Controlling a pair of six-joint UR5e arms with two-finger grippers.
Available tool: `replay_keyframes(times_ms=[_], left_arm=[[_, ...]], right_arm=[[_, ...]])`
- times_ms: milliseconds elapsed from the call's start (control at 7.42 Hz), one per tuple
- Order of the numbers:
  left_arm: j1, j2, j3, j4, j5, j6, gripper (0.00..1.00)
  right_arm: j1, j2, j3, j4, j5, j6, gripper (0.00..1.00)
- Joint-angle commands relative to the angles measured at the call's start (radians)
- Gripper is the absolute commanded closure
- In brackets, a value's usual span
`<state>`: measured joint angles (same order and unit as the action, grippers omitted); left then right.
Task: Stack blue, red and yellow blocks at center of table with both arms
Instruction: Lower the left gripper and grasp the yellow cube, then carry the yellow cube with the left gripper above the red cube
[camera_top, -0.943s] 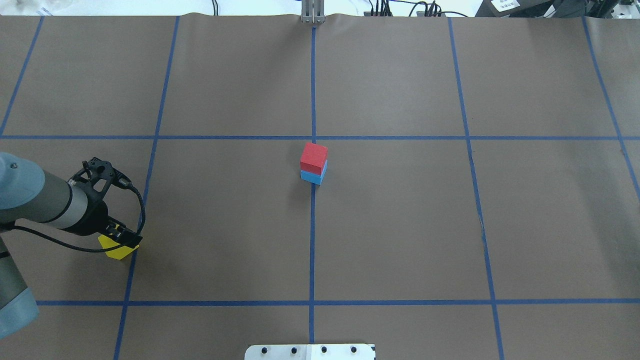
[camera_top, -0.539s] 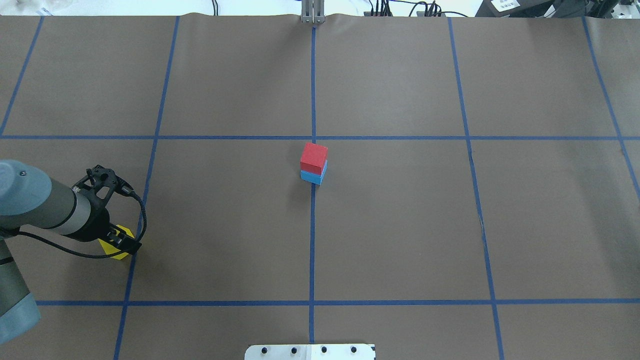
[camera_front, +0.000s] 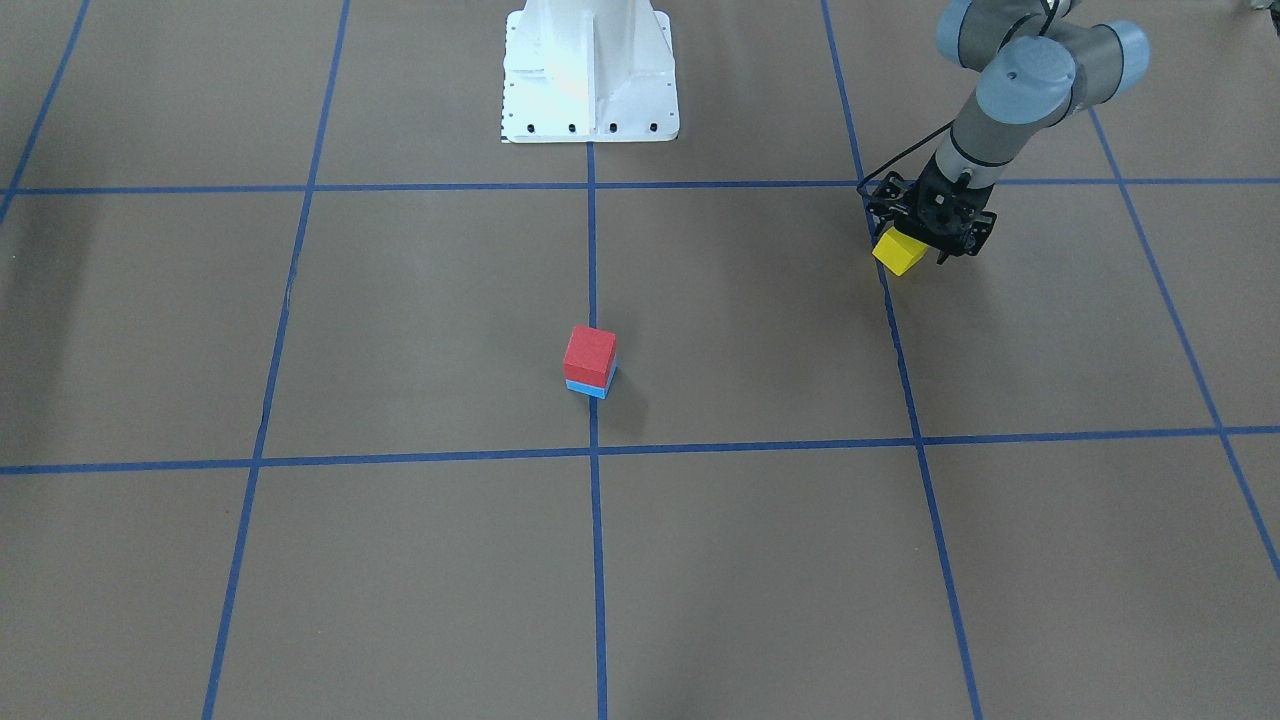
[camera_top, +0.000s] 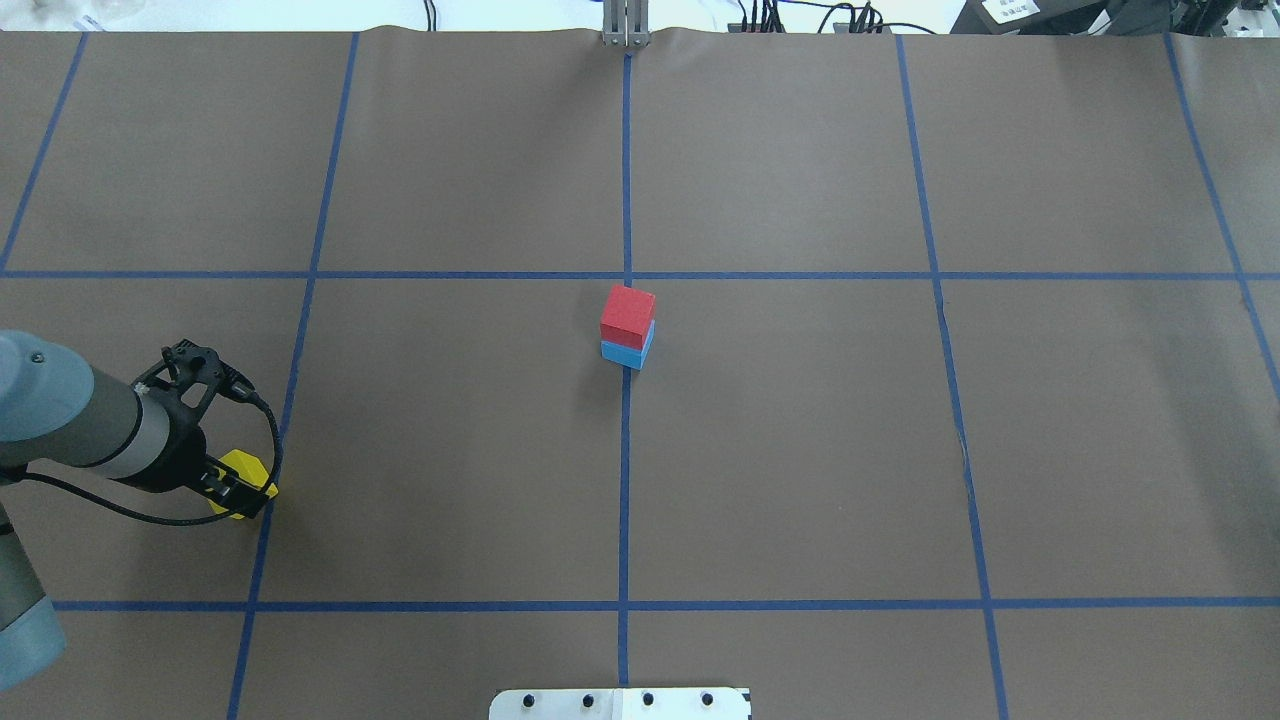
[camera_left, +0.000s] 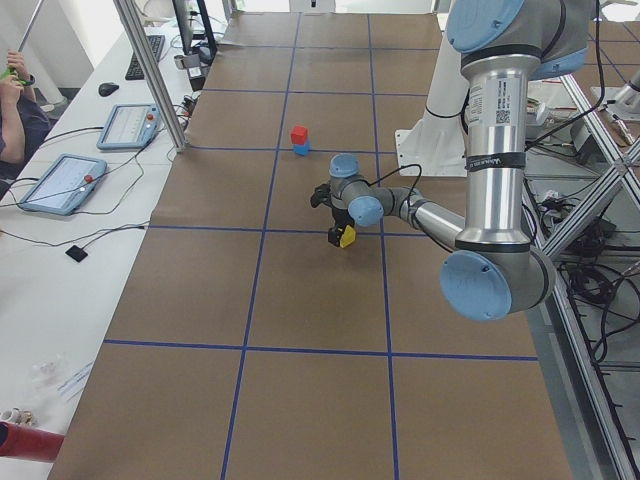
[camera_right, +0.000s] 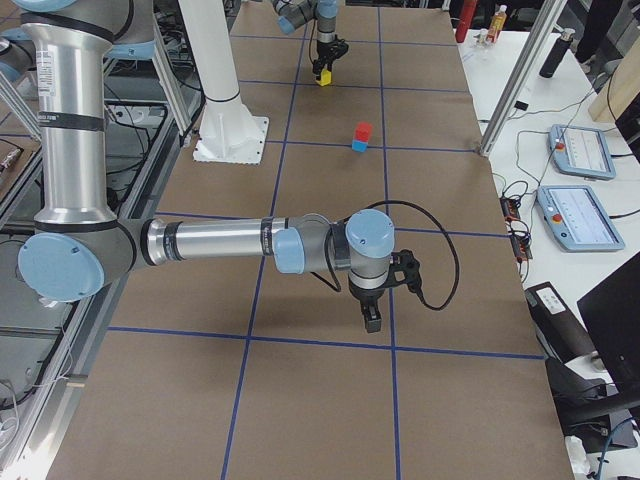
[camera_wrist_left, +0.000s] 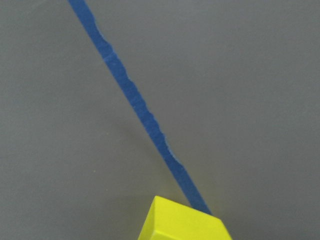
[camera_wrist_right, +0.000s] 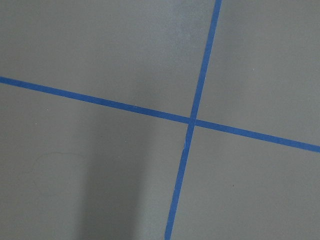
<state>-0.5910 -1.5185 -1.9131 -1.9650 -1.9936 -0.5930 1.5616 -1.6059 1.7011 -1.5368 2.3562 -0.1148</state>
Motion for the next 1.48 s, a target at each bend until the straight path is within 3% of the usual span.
replay_keyframes(times_ms=[0,135,539,674,809,943,1078,1213,1348], left_arm=[[-0.001,0.006,-0.014,0.0,0.001,-0.02,0.72],[0.0,0.004,-0.015,0.0,0.001,-0.046,1.0],[-0.004,0.006,-0.108,0.059,-0.01,-0.053,1.0],[-0.004,-0.017,-0.2,0.21,-0.042,-0.053,1.0],[-0.007,-0.125,-0.299,0.462,-0.047,-0.077,1.0],[-0.006,-0.329,-0.322,0.708,-0.047,-0.158,1.0],[-0.001,-0.523,-0.276,0.848,-0.045,-0.192,1.0],[-0.001,-0.643,-0.233,0.911,-0.044,-0.194,1.0],[-0.001,-0.676,-0.206,0.914,-0.04,-0.191,1.0]], right_arm=[[0.002,0.003,0.002,0.0,0.0,0.001,0.01],[0.003,0.006,0.003,0.0,0.0,0.001,0.01],[0.005,0.009,0.002,0.0,0.0,0.001,0.01],[0.008,0.009,0.002,0.0,0.0,0.001,0.01],[0.035,0.009,0.006,0.0,0.0,0.001,0.01],[0.047,0.009,0.005,0.0,0.0,0.0,0.01],[0.046,0.011,0.0,0.0,-0.001,0.0,0.01],[0.046,0.011,-0.001,0.0,0.0,0.0,0.01],[0.046,0.012,-0.001,0.0,0.0,0.0,0.01]])
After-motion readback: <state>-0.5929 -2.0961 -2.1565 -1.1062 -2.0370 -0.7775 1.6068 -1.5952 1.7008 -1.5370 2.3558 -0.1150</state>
